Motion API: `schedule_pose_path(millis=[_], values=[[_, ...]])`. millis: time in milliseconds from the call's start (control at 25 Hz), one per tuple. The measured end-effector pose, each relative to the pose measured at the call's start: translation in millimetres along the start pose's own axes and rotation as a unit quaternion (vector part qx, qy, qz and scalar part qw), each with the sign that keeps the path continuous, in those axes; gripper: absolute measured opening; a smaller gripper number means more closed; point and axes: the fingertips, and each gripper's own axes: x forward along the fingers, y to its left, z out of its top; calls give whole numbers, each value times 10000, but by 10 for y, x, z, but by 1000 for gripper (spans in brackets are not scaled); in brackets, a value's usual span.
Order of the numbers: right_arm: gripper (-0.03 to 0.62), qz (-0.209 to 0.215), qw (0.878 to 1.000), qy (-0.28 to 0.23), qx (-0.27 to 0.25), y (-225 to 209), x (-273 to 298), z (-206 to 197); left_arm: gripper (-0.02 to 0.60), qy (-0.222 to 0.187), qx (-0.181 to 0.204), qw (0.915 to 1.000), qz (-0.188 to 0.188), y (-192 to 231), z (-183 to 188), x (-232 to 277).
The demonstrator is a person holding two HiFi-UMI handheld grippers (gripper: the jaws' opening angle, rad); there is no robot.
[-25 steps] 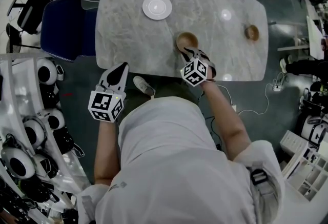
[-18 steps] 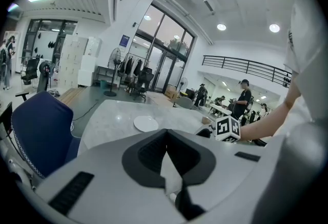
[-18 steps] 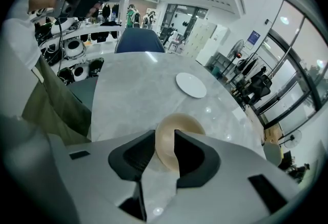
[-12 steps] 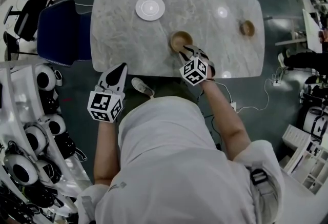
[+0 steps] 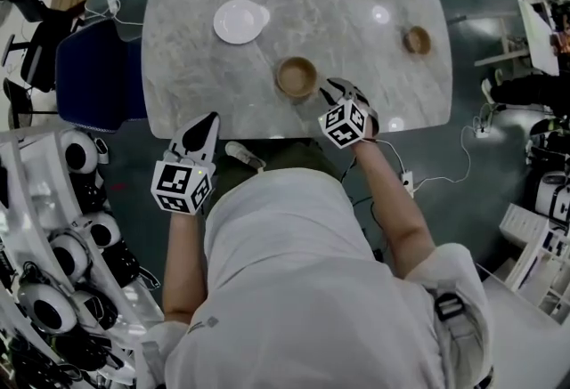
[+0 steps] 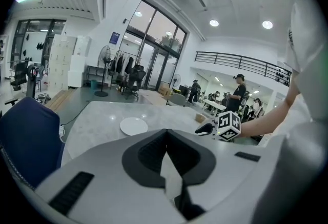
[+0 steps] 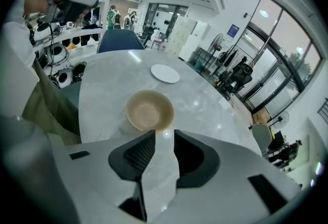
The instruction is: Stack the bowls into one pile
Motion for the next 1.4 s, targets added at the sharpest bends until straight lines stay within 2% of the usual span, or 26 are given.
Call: schedule_pose_path(millis=[720,1400], values=[[121,-732,9945,474,572,-1332,-131,-1275,3,330,146,9993,-111,-702,180,899],[132,-1377,9816,957,914,-2584,61,-2349,3,636,36,9979,132,-1207,148,1527]])
